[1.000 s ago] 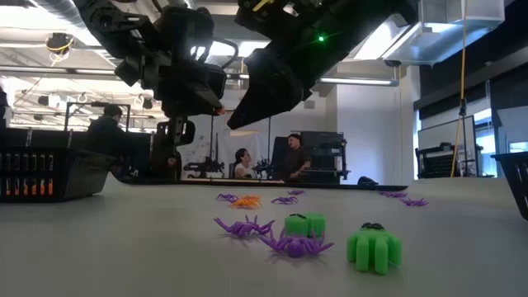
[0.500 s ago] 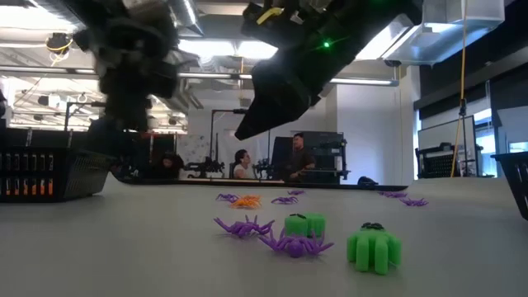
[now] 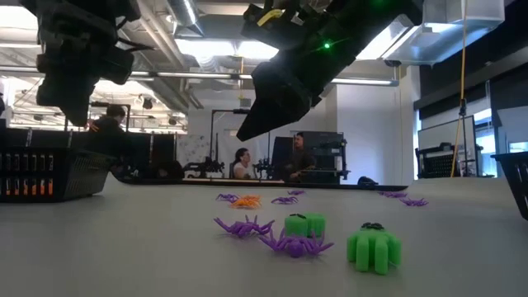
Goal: Sort Halloween decoration
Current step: Put the orange spider toy into the top black basket
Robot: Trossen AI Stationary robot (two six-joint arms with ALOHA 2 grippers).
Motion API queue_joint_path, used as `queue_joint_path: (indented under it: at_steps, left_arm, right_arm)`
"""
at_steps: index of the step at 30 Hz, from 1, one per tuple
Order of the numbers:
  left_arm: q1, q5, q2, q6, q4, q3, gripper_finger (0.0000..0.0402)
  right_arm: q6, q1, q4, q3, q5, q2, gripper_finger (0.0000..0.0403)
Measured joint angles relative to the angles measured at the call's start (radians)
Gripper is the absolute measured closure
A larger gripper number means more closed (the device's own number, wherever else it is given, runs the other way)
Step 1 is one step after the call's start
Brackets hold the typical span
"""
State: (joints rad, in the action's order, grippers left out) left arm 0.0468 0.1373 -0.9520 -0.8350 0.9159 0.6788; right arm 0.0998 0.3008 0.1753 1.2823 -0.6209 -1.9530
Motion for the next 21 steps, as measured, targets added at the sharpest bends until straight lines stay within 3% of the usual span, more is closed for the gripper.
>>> queue_joint_path:
  at_steps: [7,14,21]
  left_arm:
    - [-0.005,0.001,-0.011,-0.03,0.004,0.0,0.0366]
    - [-0.005,-0.006,-0.01,-0.03,0.006,0.0,0.036]
    - [-0.004,0.001,-0.011,0.004,0.009,0.0,0.036]
  right_arm:
    - [0.031,0.0,0.004,0.0,0.002,0.0,0.0198]
    - [0.036,-0.007,0.01,0.0,0.006,0.0,0.0198]
    - [0.107,-0.069,0.053,0.0,0.116,0.0,0.0198]
